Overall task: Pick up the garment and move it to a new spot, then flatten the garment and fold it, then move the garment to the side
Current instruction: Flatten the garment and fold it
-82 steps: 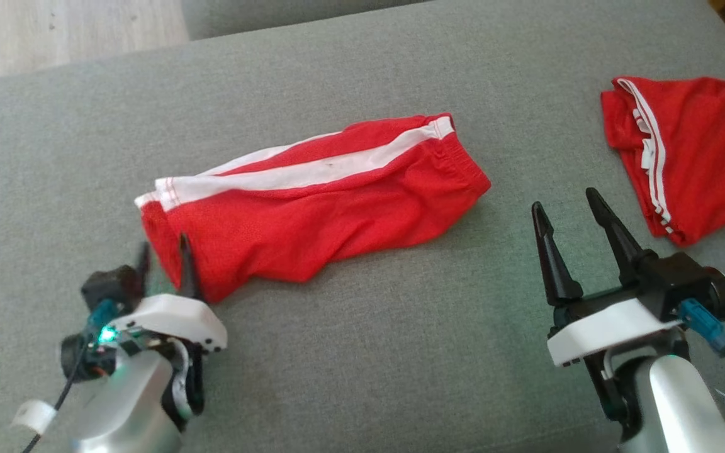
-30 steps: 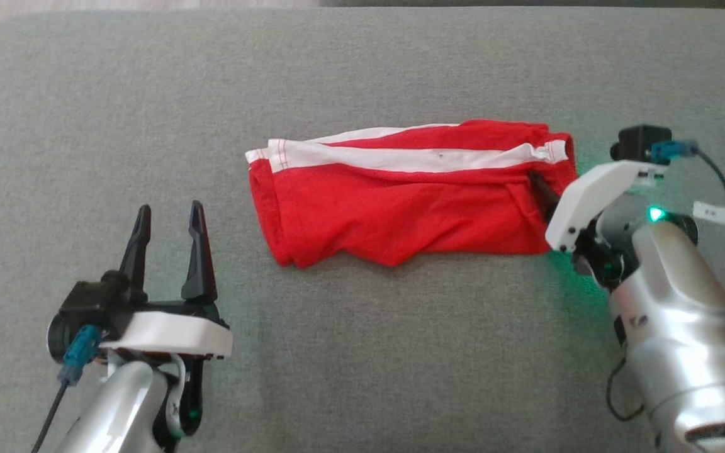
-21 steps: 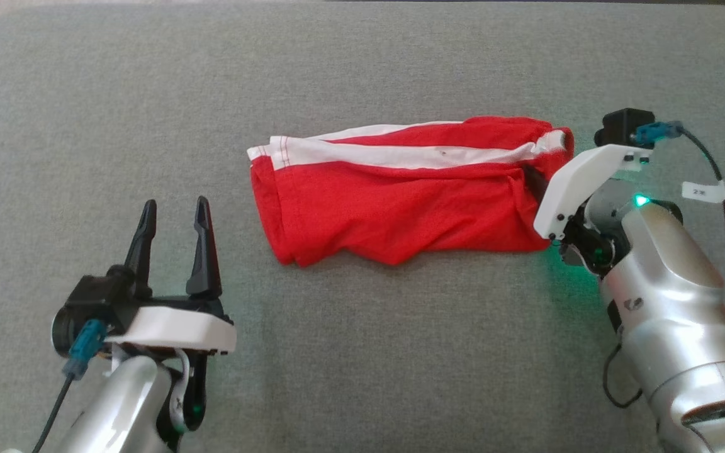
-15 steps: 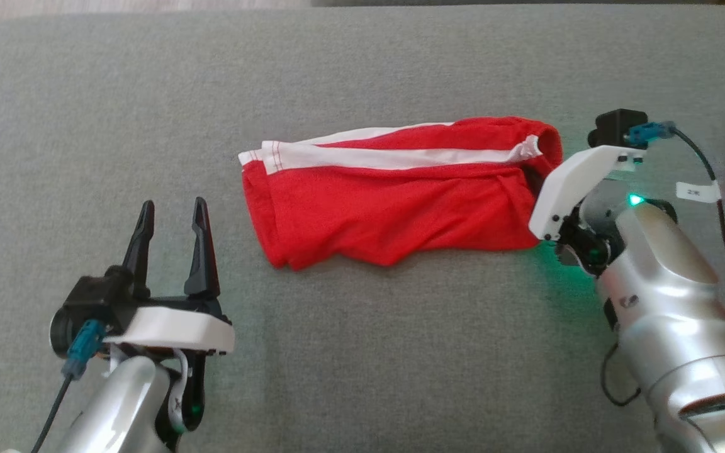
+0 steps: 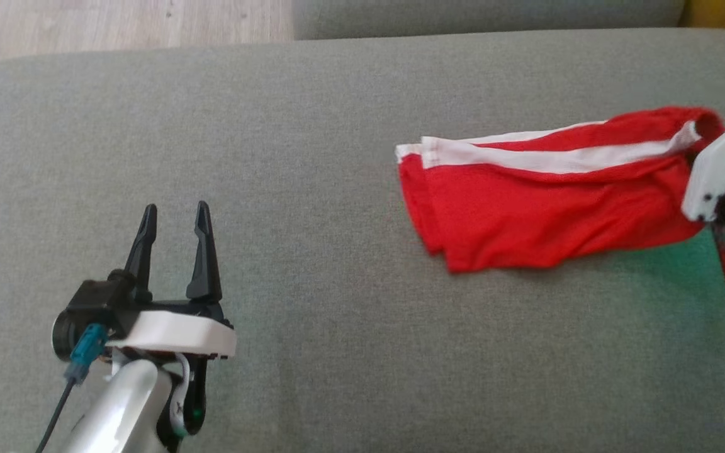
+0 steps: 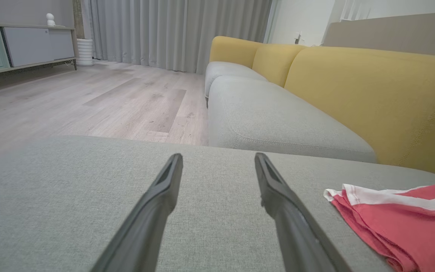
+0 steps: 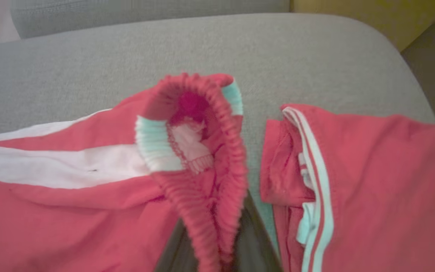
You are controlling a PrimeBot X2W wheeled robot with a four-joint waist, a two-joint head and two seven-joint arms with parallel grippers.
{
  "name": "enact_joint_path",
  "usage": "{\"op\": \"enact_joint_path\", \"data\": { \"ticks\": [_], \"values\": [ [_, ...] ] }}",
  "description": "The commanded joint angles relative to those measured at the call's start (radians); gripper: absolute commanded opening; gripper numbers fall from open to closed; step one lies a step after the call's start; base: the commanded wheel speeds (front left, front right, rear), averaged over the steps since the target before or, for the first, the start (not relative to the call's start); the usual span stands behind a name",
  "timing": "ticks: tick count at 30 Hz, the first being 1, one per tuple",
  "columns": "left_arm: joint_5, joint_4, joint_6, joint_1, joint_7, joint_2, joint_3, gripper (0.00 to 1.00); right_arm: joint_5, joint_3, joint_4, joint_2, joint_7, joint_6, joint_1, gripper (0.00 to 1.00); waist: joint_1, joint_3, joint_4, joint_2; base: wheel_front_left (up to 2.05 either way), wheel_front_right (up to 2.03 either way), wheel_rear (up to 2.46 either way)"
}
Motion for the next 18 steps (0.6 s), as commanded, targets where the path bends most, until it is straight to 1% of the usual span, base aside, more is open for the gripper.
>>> {"op": "enact_joint_path", "data": {
  "ticks": [1, 3, 4, 6, 8, 10, 12, 15, 18],
  "values": [
    [0.007, -0.027, -0.001, -0.029, 0.001, 0.029, 0.031, 1.0, -0.012, -0.003, -0.059, -0.013, 0.025, 0.007, -0.054, 0.0, 0.0, -0.011, -0.001, 0.0, 0.0, 0.0, 0.0],
    [0.007, -0.023, -0.001, -0.029, 0.004, 0.028, 0.027, 1.0, -0.012, -0.015, -0.085, 0.007, 0.052, 0.007, -0.058, 0.0, 0.0, -0.021, -0.001, 0.0, 0.0, 0.0, 0.0],
    [0.007, -0.023, -0.001, -0.029, 0.004, 0.028, 0.027, 1.0, -0.012, -0.015, -0.085, 0.007, 0.052, 0.007, -0.058, 0.0, 0.0, -0.021, -0.001, 0.0, 0.0, 0.0, 0.0],
    [0.006, -0.021, -0.002, -0.028, 0.006, 0.027, 0.023, 1.0, 0.009, -0.02, -0.125, 0.052, 0.072, 0.007, -0.049, 0.0, 0.0, -0.031, 0.001, 0.0, 0.0, 0.0, 0.0],
    [0.005, -0.02, -0.002, -0.026, 0.007, 0.027, 0.021, 1.0, 0.04, -0.012, -0.171, 0.112, 0.106, 0.007, -0.029, 0.0, 0.0, -0.038, 0.002, 0.0, 0.0, 0.0, 0.0],
    [0.003, -0.02, -0.002, -0.024, 0.008, 0.029, 0.02, 1.0, 0.066, 0.017, -0.227, 0.168, 0.145, 0.007, -0.003, 0.0, 0.0, -0.042, 0.004, 0.0, 0.0, 0.0, 0.0],
    [0.002, -0.022, -0.002, -0.023, 0.009, 0.03, 0.019, 1.0, 0.077, 0.057, -0.284, 0.208, 0.175, 0.007, 0.024, 0.0, 0.0, -0.043, 0.008, 0.0, 0.0, 0.0, 0.0],
    [0.002, -0.024, 0.0, -0.024, 0.009, 0.031, 0.017, 1.0, 0.072, 0.102, -0.347, 0.251, 0.197, 0.007, 0.059, 0.0, 0.0, -0.039, 0.015, 0.0, 0.0, 0.0, 0.0],
    [0.002, -0.027, -0.001, -0.028, 0.011, 0.03, 0.014, 1.0, 0.052, 0.125, -0.366, 0.281, 0.202, 0.007, 0.081, 0.0, 0.0, -0.029, 0.027, 0.0, 0.0, 0.0, 0.0]
  ]
}}
